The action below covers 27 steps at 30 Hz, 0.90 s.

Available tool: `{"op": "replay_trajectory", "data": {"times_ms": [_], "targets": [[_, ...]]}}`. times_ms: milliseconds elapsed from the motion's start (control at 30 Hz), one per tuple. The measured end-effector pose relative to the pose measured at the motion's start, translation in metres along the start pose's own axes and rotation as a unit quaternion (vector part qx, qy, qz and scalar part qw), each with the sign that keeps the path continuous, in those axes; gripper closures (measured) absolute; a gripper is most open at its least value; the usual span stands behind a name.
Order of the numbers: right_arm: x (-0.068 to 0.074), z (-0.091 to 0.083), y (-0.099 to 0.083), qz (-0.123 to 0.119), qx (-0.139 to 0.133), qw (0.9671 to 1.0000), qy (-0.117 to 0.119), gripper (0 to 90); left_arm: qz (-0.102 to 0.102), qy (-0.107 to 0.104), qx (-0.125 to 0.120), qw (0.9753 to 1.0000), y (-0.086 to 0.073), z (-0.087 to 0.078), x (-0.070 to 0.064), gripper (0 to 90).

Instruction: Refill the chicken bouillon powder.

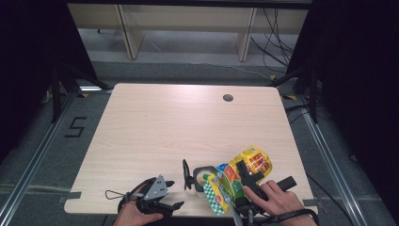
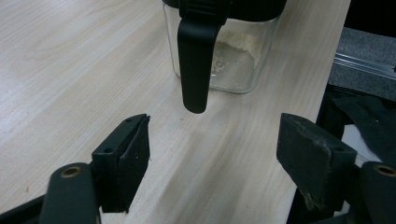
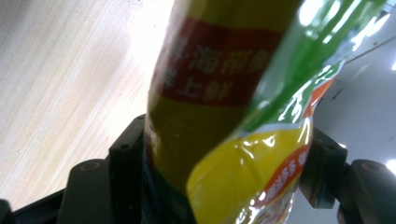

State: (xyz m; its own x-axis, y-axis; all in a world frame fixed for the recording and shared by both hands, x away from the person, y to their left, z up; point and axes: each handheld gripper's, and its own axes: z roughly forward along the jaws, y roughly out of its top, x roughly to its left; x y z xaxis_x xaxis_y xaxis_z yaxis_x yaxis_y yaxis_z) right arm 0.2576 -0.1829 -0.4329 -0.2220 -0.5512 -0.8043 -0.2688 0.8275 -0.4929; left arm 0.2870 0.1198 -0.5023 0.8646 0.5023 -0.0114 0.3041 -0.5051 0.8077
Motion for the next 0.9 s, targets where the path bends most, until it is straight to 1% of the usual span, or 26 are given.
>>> {"op": "replay_trajectory", "data": {"times_ms": [67,100,133,167,200,233,267,300,333,367,400,467,500,533,567,600,633,700,733,767,800,900], "targets": [[-0.001,0.001,0.000,-0.002,0.000,1.0000,0.002,32.7,0.000,0.001,0.000,1.0000,0.000,0.000,0.000,23.7],[0.002,0.002,0.001,0.016,0.000,0.9999,0.007,32.7,0.001,0.003,0.001,1.0000,0.000,0.000,0.000,23.6],[0.002,0.002,0.001,0.016,0.000,0.9999,0.007,32.7,0.004,0.005,0.002,1.0000,0.000,-0.001,0.001,23.6],[0.004,0.002,0.003,0.029,0.009,0.9992,0.025,32.7,0.004,0.005,0.002,1.0000,0.000,-0.001,0.001,23.2],[0.001,0.004,0.003,-0.002,-0.005,1.0000,0.008,32.7,0.003,0.004,0.001,1.0000,0.000,-0.001,0.001,23.0],[0.000,0.004,0.004,-0.010,-0.005,0.9999,0.009,32.7,0.000,0.003,0.000,1.0000,0.000,0.000,0.001,22.6],[0.000,0.004,0.004,-0.010,-0.005,0.9999,0.009,32.7,0.000,0.003,0.000,1.0000,0.000,0.000,0.001,22.2],[0.001,0.004,0.006,0.001,-0.009,0.9999,0.008,32.7,-0.002,0.001,0.002,1.0000,0.000,0.000,0.000,22.1],[0.001,0.004,0.006,0.001,-0.009,0.9999,0.008,32.7,-0.002,0.001,0.002,1.0000,0.000,0.000,0.000,22.0],[-0.001,0.004,0.007,-0.011,-0.008,0.9999,0.006,32.7,-0.005,0.001,-0.003,1.0000,0.000,0.001,0.000,21.8],[-0.004,0.005,0.006,-0.028,-0.014,0.9995,0.006,32.7,-0.001,0.002,0.002,1.0000,0.000,0.000,0.001,21.8],[-0.001,0.004,0.008,0.002,0.003,0.9999,0.015,32.7,-0.002,0.003,0.002,1.0000,0.000,0.000,0.000,21.7],[-0.003,0.006,0.008,-0.008,-0.006,0.9999,0.012,32.7,-0.005,0.002,-0.002,1.0000,0.000,0.001,0.000,21.7],[-0.003,0.006,0.009,-0.010,-0.008,0.9999,0.010,32.7,-0.005,0.002,-0.002,1.0000,0.000,0.001,0.000,21.7],[-0.006,0.008,0.008,-0.027,-0.015,0.9995,0.008,32.7,-0.001,0.004,-0.005,1.0000,0.000,0.001,0.001,21.7],[-0.006,0.008,0.008,-0.026,-0.014,0.9995,0.010,32.7,-0.001,0.004,-0.005,1.0000,0.000,0.001,0.001,21.7],[-0.004,0.007,0.009,-0.011,-0.010,0.9998,0.012,32.7,0.001,0.001,0.002,1.0000,0.001,0.000,0.001,21.7],[-0.004,0.007,0.009,-0.008,-0.011,0.9998,0.015,32.7,-0.001,0.003,0.001,1.0000,0.000,0.001,0.001,21.7],[-0.004,0.007,0.009,-0.007,-0.011,0.9998,0.015,32.7,0.003,0.004,0.004,1.0000,0.000,0.000,0.001,21.7],[-0.002,0.006,0.009,0.017,0.002,0.9993,0.034,32.7,0.000,0.003,0.002,1.0000,0.000,0.001,0.001,21.7],[-0.003,0.007,0.009,0.006,-0.002,0.9997,0.022,32.7,0.002,0.004,0.003,1.0000,0.000,0.000,0.001,21.7],[-0.003,0.007,0.009,0.008,-0.001,0.9997,0.022,32.7,-0.001,0.003,0.001,1.0000,0.000,0.000,0.001,21.7]]}}
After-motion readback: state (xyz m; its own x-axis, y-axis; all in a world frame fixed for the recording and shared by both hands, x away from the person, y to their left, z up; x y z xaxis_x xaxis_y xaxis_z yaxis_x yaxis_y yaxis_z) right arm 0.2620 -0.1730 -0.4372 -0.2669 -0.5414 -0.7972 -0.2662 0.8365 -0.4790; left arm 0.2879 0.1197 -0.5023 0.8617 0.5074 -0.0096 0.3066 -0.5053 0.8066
